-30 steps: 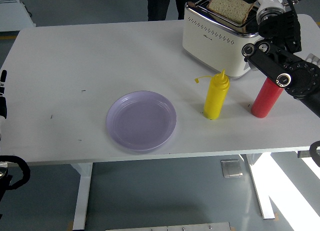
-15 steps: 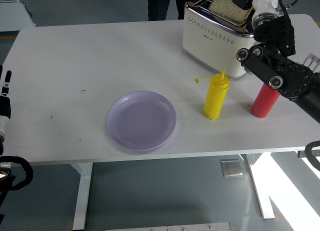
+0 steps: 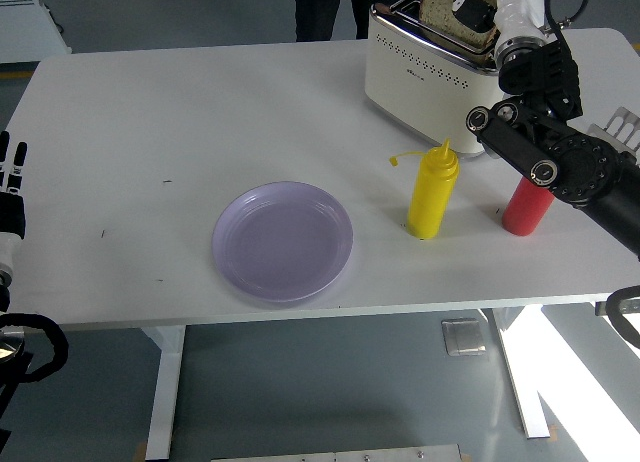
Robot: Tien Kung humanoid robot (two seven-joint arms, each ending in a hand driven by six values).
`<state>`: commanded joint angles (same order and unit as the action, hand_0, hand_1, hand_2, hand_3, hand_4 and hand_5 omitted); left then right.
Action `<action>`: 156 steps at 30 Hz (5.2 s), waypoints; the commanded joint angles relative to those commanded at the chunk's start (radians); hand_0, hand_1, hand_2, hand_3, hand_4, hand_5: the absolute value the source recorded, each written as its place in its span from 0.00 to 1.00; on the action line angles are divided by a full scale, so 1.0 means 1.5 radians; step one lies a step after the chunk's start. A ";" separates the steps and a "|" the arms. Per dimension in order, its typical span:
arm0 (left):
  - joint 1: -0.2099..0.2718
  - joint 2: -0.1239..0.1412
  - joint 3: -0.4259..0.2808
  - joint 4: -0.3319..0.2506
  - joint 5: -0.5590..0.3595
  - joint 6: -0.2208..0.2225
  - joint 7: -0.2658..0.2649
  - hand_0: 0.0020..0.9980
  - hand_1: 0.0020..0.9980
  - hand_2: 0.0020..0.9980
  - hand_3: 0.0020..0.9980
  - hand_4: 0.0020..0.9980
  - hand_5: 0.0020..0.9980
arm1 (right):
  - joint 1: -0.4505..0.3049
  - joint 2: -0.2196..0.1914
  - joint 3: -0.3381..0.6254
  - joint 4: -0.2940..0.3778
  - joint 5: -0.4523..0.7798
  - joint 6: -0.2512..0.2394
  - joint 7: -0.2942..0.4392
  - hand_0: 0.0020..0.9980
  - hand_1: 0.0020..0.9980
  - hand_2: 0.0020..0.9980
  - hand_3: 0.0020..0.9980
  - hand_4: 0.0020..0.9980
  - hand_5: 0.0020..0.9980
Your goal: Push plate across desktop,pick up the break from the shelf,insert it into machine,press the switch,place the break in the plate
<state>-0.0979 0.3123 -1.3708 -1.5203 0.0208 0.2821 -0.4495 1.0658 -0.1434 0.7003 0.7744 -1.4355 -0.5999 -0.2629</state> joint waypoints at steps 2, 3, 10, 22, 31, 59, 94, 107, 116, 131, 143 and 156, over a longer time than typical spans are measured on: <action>0.000 0.000 0.001 0.000 0.000 0.000 0.000 0.75 0.68 0.64 0.62 0.70 0.91 | 0.000 0.001 -0.003 -0.003 -0.001 0.017 -0.004 0.63 0.65 0.66 0.59 0.46 0.00; -0.001 0.000 0.002 0.000 0.000 0.000 0.000 0.74 0.68 0.63 0.62 0.70 0.91 | 0.000 0.001 -0.004 -0.003 -0.001 0.022 -0.005 0.70 0.72 0.74 0.70 0.54 0.08; -0.001 -0.001 0.006 0.000 -0.001 0.001 0.000 0.74 0.68 0.63 0.61 0.70 0.91 | -0.001 0.004 -0.012 -0.004 -0.001 0.049 -0.012 0.71 0.73 0.75 0.71 0.53 0.07; -0.003 -0.003 0.017 0.004 -0.005 0.001 0.002 0.75 0.68 0.64 0.62 0.70 0.91 | -0.001 0.004 -0.006 0.008 0.010 0.065 -0.003 0.72 0.75 0.77 0.72 0.58 0.10; -0.002 -0.005 0.019 0.005 -0.007 0.001 0.003 0.75 0.68 0.64 0.62 0.70 0.91 | 0.001 -0.010 0.026 0.052 0.007 0.075 0.015 0.72 0.74 0.76 0.72 0.60 0.12; 0.013 -0.008 0.001 -0.006 -0.002 0.002 0.003 0.75 0.69 0.64 0.63 0.70 0.90 | -0.115 -0.363 0.191 0.338 -0.255 0.349 0.057 0.43 0.34 0.60 0.50 0.06 0.00; 0.006 -0.015 0.021 0.009 -0.033 -0.013 0.022 0.75 0.69 0.65 0.63 0.69 0.90 | -0.162 -0.339 0.047 0.226 -0.226 0.395 0.065 0.43 0.32 0.60 0.49 0.07 0.00; 0.004 -0.015 0.023 0.009 -0.033 -0.012 0.020 0.75 0.69 0.65 0.63 0.69 0.90 | -0.140 -0.309 0.008 0.168 -0.206 0.374 0.083 0.43 0.32 0.60 0.49 0.08 0.00; 0.003 -0.015 0.023 0.010 -0.033 -0.012 0.021 0.75 0.69 0.65 0.63 0.69 0.90 | -0.137 -0.299 -0.018 0.158 -0.205 0.371 0.086 0.43 0.32 0.60 0.49 0.08 0.00; 0.002 -0.015 0.023 0.010 -0.033 -0.012 0.020 0.75 0.69 0.64 0.63 0.69 0.90 | -0.140 -0.285 -0.051 0.145 -0.198 0.365 0.091 0.44 0.32 0.60 0.49 0.09 0.00; 0.001 -0.015 0.024 0.010 -0.034 -0.012 0.018 0.75 0.68 0.64 0.63 0.69 0.90 | -0.144 -0.279 -0.068 0.134 -0.189 0.356 0.098 0.44 0.32 0.60 0.49 0.10 0.00; 0.004 -0.016 0.025 0.010 -0.034 -0.011 0.017 0.75 0.68 0.64 0.63 0.69 0.90 | -0.147 -0.287 -0.040 0.147 -0.205 0.355 0.095 0.44 0.33 0.60 0.49 0.10 0.00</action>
<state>-0.0924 0.2889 -1.3330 -1.5051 -0.0309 0.2651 -0.4237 0.8455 -0.5738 0.6406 0.9946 -1.7425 -0.0677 -0.1208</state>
